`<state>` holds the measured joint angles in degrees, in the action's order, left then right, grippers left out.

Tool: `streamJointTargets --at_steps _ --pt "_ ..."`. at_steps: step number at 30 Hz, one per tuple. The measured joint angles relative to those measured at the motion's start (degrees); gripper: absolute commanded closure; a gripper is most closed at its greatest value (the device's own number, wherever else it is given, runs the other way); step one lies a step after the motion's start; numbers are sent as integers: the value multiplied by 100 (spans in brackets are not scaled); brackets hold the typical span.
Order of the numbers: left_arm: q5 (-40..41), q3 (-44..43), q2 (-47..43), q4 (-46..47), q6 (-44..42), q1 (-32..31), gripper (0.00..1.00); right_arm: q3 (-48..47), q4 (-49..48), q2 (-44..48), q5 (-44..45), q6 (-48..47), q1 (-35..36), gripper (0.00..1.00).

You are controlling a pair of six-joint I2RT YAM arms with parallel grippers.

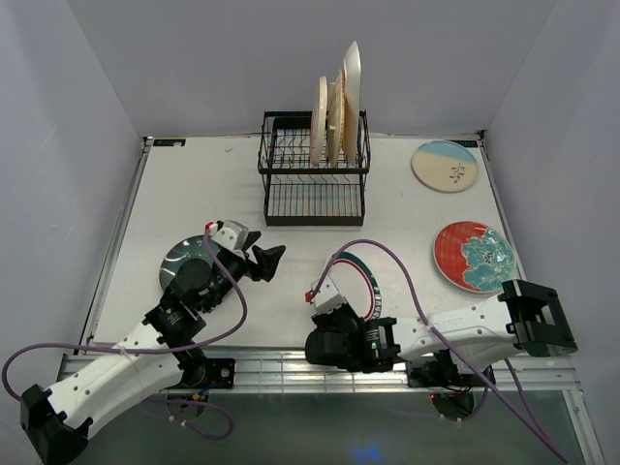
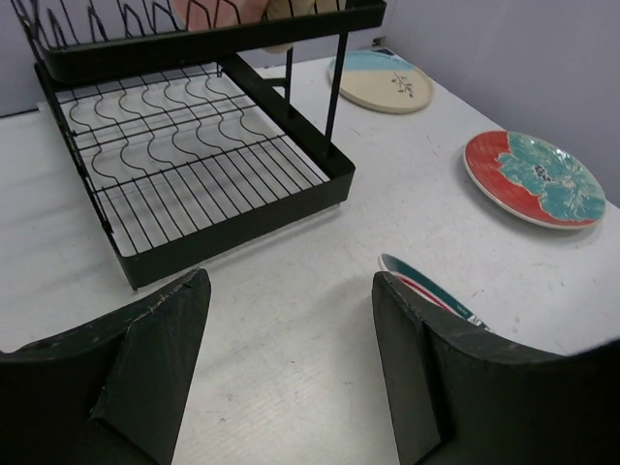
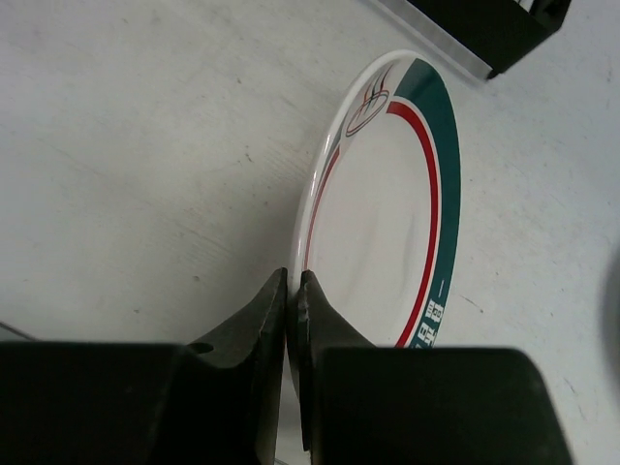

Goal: Load the plates into the dish rack
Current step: Pick up the plate from the corner of the board.

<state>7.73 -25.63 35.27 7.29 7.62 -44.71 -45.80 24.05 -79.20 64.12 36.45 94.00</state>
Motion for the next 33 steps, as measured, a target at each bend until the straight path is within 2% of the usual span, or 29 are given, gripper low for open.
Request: streamJointTargets --at_steps 7,15,26,33 --pt "634 61 -632 107 -31 0 22 317 -1646 756 -590 -1318 46 92" --pt "1438 74 -662 136 -229 2 22 142 -2581 1523 -1130 -2538 61 92" --pt "2234 72 -662 243 -809 2 21 -1226 -3283 1711 -1764 -3825 -208 92" --pt "2297 72 -778 367 -1049 2 20 -2594 -3307 1204 -2767 -3932 -1213 92"
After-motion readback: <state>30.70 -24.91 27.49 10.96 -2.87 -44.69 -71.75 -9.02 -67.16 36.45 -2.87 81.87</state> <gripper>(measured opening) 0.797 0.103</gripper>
